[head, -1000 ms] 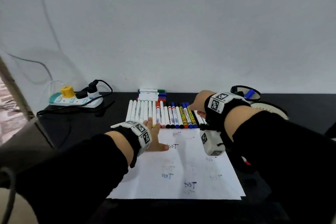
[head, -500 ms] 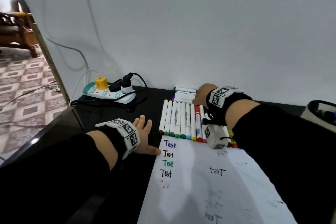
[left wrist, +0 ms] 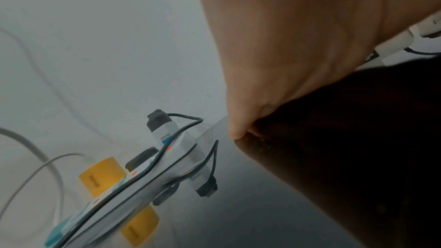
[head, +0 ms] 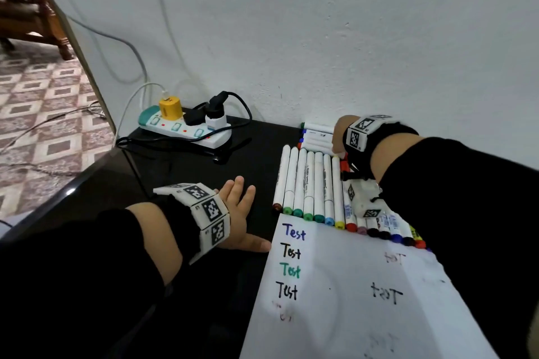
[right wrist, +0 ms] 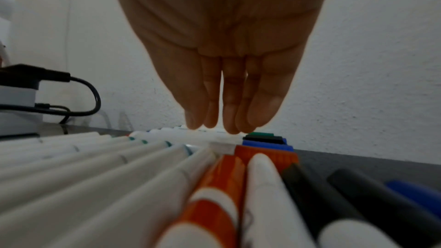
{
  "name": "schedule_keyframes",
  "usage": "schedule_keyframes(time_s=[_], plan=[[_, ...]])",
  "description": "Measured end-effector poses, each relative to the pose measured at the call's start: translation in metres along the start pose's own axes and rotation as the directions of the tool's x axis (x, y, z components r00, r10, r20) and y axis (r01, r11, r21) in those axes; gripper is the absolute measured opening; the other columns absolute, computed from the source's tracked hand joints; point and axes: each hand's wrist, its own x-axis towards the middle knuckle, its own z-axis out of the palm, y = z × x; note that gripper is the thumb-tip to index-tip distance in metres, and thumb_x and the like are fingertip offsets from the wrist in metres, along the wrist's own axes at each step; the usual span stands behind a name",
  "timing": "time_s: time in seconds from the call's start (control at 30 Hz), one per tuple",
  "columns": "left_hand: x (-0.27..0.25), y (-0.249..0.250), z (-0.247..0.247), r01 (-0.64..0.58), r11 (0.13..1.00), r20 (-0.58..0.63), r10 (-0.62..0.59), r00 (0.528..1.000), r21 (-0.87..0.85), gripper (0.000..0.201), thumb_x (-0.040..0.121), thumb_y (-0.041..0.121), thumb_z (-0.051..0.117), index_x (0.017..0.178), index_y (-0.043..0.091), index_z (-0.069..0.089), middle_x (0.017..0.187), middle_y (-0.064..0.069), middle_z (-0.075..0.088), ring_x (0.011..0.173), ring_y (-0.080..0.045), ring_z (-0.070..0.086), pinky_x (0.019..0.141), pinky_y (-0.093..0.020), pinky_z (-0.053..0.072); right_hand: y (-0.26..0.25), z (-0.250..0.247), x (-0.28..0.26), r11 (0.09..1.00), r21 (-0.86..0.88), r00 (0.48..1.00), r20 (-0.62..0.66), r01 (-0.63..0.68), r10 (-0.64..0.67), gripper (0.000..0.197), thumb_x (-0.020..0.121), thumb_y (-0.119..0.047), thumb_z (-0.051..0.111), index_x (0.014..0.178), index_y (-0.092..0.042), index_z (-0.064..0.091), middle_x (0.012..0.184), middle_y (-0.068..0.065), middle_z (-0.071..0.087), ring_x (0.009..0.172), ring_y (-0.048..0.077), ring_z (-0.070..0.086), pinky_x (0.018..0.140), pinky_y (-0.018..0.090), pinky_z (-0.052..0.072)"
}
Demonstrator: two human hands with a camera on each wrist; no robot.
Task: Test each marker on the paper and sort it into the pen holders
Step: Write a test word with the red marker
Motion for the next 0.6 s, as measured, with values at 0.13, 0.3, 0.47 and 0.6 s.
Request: schedule_keyframes(time_s=[0.13,0.3,0.47,0.6], plan=[[0.001,0.001,0.000,-0.003,1.000,-0.001,0.003,1.000,-0.005,0.109,0.079,0.075,0.039,0.145,0.016,-0.024,0.151,-0.010,-0.030,0.142,-0.026,-0.020,0.118,-0.045,-0.001,-0.001,0.000,-0.010,0.953,-0.300,0.994,-0.083,0.037,-0.065,0.030,0.084,-0.011,0.061,0.061,-0.011,0.042,0.058,0.003,0.037,0.065,0.023,0.046,0.063,0.028,0.039],[0.004,0.000,0.004,-0.008,0.999,-0.009,0.008,1.000,-0.033,0.109,0.078,0.074,0.041,0.144,0.016,-0.025,0.151,-0.010,-0.031,0.142,-0.026,-0.021,0.118,-0.046,-0.001,-0.007,-0.004,-0.016,0.910,-0.407,0.991,-0.069,0.074,-0.112,0.038,0.085,-0.015,0.061,0.059,-0.012,0.034,0.060,0.002,0.035,0.055,0.018,0.040,0.053,0.022,0.032],[0.007,-0.001,0.006,-0.011,0.999,-0.016,0.010,1.000,-0.048,0.111,0.077,0.076,0.041,0.145,0.016,-0.024,0.151,-0.010,-0.031,0.142,-0.026,-0.022,0.117,-0.047,-0.002,-0.011,-0.003,-0.006,0.912,-0.407,0.995,-0.064,0.044,-0.077,0.030,0.084,-0.018,0.062,0.066,-0.009,0.041,0.062,0.003,0.035,0.065,0.021,0.045,0.073,0.031,0.047],[0.009,-0.001,0.008,-0.012,0.998,-0.026,0.011,1.000,-0.056,0.112,0.076,0.077,0.041,0.145,0.016,-0.024,0.151,-0.010,-0.031,0.142,-0.027,-0.022,0.117,-0.046,-0.003,-0.014,-0.004,0.006,0.916,-0.400,0.996,-0.057,0.043,-0.071,0.035,0.078,-0.018,0.064,0.059,-0.010,0.036,0.061,0.007,0.037,0.072,0.026,0.049,0.080,0.040,0.053]])
